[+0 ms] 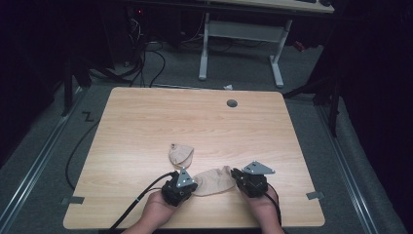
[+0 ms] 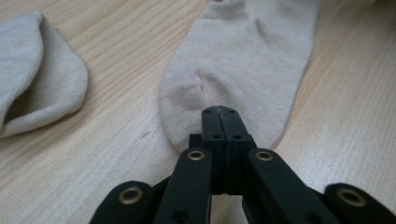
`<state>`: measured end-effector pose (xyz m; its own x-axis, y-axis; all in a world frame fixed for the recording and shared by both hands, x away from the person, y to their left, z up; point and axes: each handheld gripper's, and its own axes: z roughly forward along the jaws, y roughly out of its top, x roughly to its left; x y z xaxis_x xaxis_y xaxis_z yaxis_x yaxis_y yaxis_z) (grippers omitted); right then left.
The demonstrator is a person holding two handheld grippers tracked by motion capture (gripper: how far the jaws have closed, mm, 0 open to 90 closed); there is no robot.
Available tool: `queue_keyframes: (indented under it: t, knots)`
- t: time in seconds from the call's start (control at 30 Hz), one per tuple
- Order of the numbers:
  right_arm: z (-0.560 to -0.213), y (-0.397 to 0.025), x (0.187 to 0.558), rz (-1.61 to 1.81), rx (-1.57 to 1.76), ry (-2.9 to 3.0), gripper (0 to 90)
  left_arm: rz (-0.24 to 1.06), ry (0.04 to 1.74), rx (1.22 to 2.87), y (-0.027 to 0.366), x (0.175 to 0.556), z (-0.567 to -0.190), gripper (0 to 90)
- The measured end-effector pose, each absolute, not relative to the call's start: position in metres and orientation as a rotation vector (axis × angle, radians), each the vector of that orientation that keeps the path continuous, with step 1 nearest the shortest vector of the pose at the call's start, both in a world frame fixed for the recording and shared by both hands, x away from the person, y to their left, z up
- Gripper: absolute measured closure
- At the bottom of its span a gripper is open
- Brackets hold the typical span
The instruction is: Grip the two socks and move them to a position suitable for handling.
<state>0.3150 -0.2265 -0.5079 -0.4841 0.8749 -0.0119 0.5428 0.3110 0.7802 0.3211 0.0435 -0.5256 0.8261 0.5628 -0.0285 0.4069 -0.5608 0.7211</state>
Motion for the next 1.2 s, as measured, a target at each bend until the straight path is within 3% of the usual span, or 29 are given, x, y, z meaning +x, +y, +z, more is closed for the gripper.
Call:
queue_keyframes:
  t: [0.1, 0.43, 0.97, 1.2]
  knots:
    - [-0.505, -0.232, 0.315, 1.022, 1.27, 2.098, 79.7, 0.266, 0.713, 2.24, 0.045, 0.322, -0.526, 89.8]
    - [-0.524, -0.218, 0.321, 0.918, 1.254, 2.26, 88.5, 0.236, 0.752, 2.241, 0.057, 0.325, -0.524, 89.7]
    - [-0.524, -0.184, 0.303, 0.945, 1.108, 2.373, 88.4, 0.224, 0.736, 2.298, 0.098, 0.314, -0.52, 89.7]
    - [-0.523, -0.174, 0.295, 0.95, 1.067, 2.407, 88.3, 0.178, 0.829, 2.23, 0.111, 0.309, -0.521, 89.3]
